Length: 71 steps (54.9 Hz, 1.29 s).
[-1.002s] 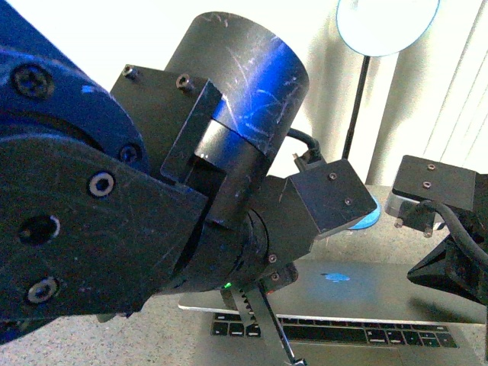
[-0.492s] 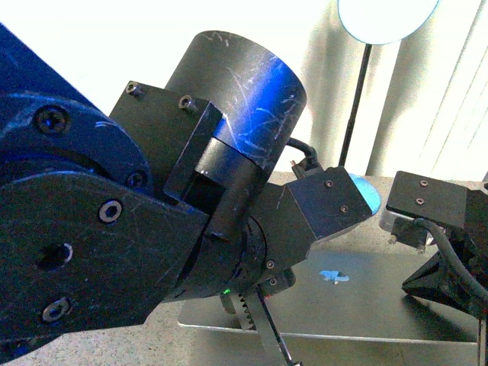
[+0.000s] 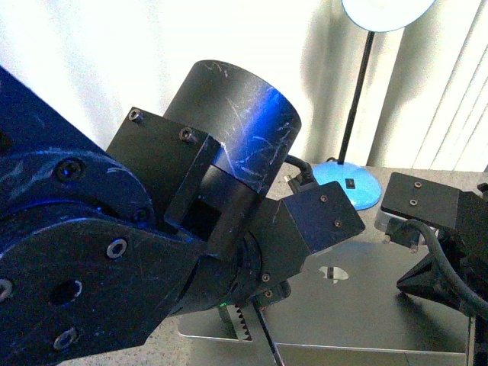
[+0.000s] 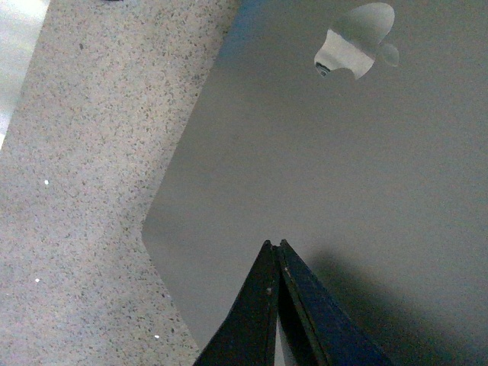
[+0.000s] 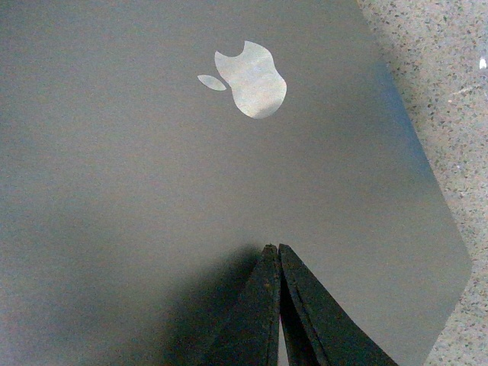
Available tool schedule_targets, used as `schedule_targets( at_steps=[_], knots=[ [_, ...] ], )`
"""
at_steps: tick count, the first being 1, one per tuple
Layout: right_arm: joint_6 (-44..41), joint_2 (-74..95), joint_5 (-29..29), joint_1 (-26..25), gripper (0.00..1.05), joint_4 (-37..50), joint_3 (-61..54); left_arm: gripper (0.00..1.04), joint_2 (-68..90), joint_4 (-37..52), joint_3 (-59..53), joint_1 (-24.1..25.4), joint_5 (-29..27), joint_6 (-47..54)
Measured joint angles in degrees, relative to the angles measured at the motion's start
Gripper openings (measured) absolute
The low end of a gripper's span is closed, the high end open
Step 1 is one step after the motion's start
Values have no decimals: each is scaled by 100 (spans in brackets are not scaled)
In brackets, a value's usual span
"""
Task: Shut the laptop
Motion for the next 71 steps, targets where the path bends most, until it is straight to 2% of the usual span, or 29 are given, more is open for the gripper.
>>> schedule_targets(
  at_steps=[44,71],
  knots=[
    [125,525,48,107,3,352,-111,4,293,343,-251,61,216,-142],
    [214,887,170,229,3,553,-153,4,756,909,-516,205,437,-472]
  ],
)
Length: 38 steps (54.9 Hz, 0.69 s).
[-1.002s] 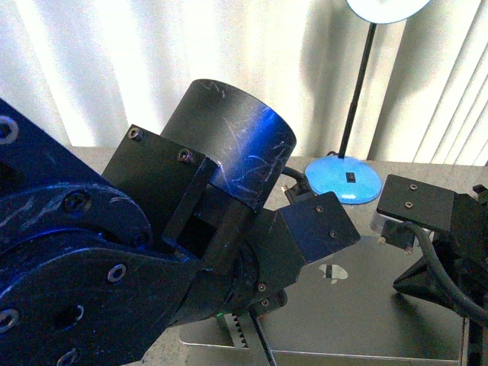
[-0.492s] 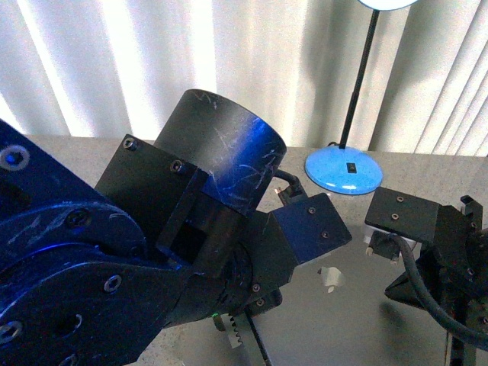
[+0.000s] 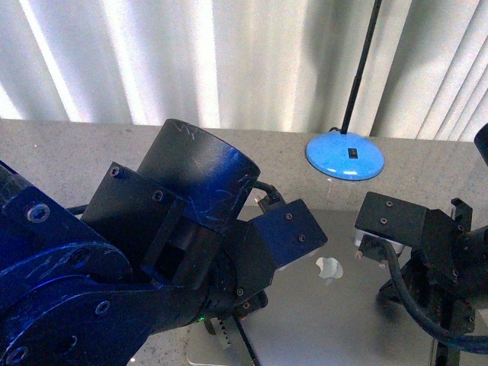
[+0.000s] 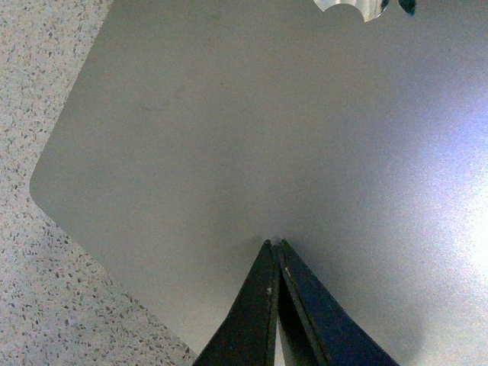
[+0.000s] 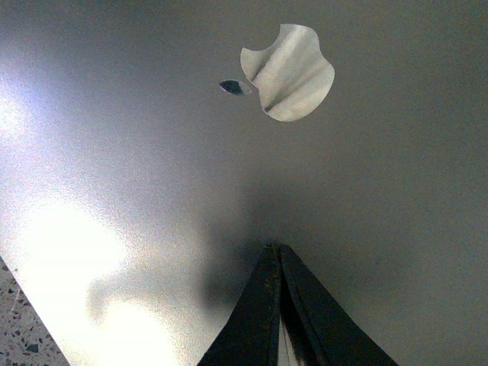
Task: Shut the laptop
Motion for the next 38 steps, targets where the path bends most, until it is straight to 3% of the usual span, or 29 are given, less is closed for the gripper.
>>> schedule_targets(
  at_steps=[18,23,27,32,38],
  knots=[
    [223,-170,-66,35,3,37,0,4,-216,83,-133,214,295,-295],
    [590,-487,-133,-11,3,332,0,4,-579,247,-271,407,442,-619],
    [1226,-984,11,-107,3,1047,-13,4,-1069,728,-424,647,391,-1069],
    [2120,-1526,334,-203,16,2048,-39,7,-1731,1700,-564,1005,131,-1880],
    [2640,-1777,378,-282,32,2275,-11,24,-2116,2083,-540,1224,-11,-2544]
  ],
)
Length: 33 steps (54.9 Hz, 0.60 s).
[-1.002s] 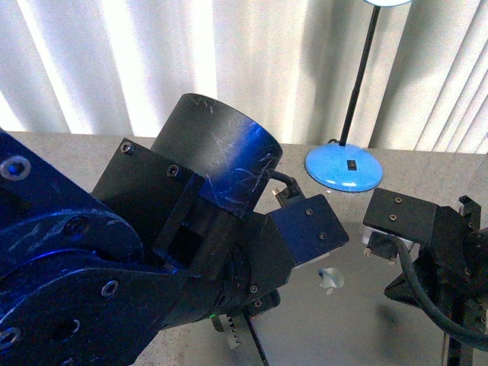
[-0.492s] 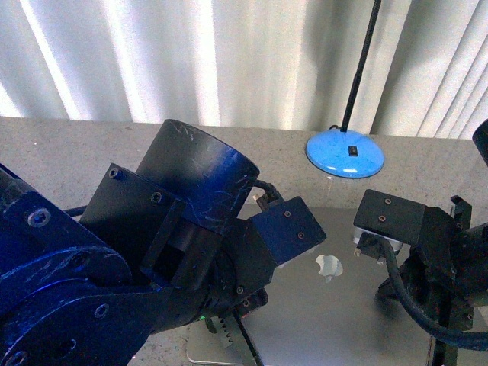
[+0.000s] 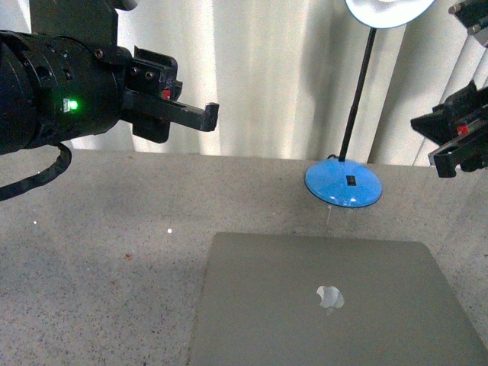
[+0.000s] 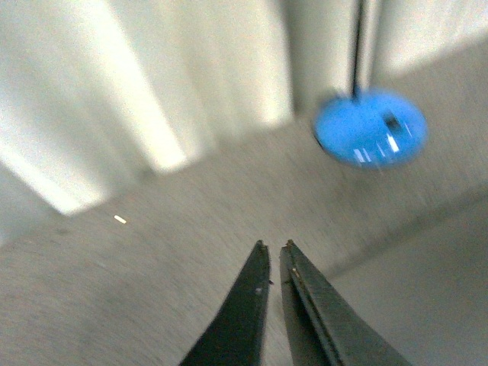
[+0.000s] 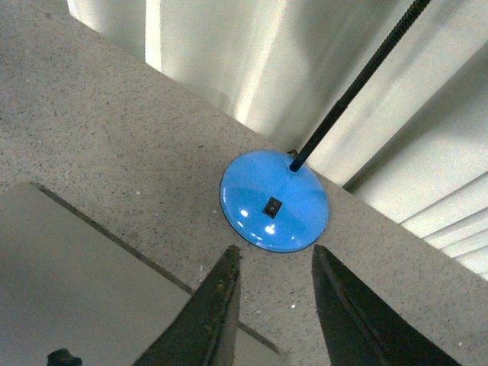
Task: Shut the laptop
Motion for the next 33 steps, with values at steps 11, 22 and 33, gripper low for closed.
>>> schedule_targets(
  at_steps=[11,22,33],
  knots=[
    [1357,374,1641,153,28,2570,-1008,48,245,378,-221,-144,-472,-374],
    [2122,-417,1888,-114,3,4155,-2129,16,-358,2063,-1434,267,-1722,-743],
    [2229,-1021,1637,-229,3,4310,-3080,4,-1128,2428,-2634,831,-1169,-841]
  ],
)
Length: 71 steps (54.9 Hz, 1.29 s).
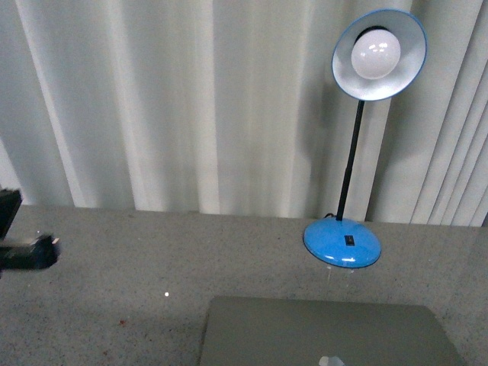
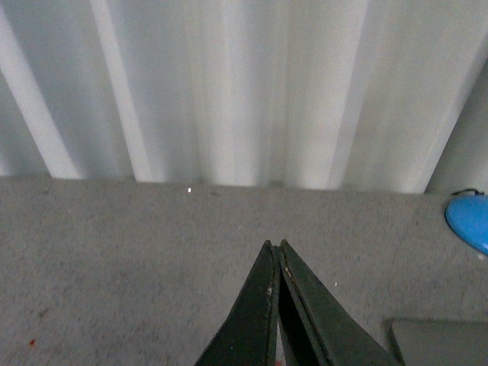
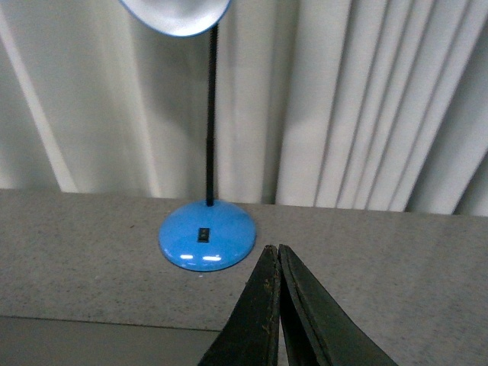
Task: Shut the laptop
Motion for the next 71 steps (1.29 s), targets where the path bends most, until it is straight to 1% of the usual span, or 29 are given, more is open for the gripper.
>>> schedule_targets(
  at_steps=[6,9,15,30,31,32,34,37,47,71],
  knots=[
    [22,-588,-35,-125,3,-201,-315,4,-614,-153,-461,267,297,-2],
    [22,-859,-382,-310,3,-348,-463,4,-868,-251,-597,358,393,-4],
    [28,-1366,-407,-468,3,-636,-688,4,-1432,-553,-892,575,566,-7],
    [39,-2861,-424,-481,3,-1705,-1102,4,-2979,-1617,-1373,964,935,-20],
    [39,-2955,-424,-481,3,-1779,-1117,4,-3075,-1694,-1392,990,977,-20],
    [39,-3093,-424,-481,3,-1893,-1145,4,-3222,-1812,-1419,1130,1185,-22],
    [39,-3235,-422,-481,3,-2006,-1169,4,-3370,-1937,-1445,1261,1368,-20],
    [39,-3504,-424,-481,3,-2243,-1211,4,-3661,-2179,-1473,1403,1438,-20],
    [42,-4409,-428,-481,3,-3029,-1274,4,-4535,-2927,-1480,1478,1445,-20],
    [42,-5995,-428,-481,3,-4513,-1283,4,-6218,-4494,-1486,1480,1451,-20]
  ],
)
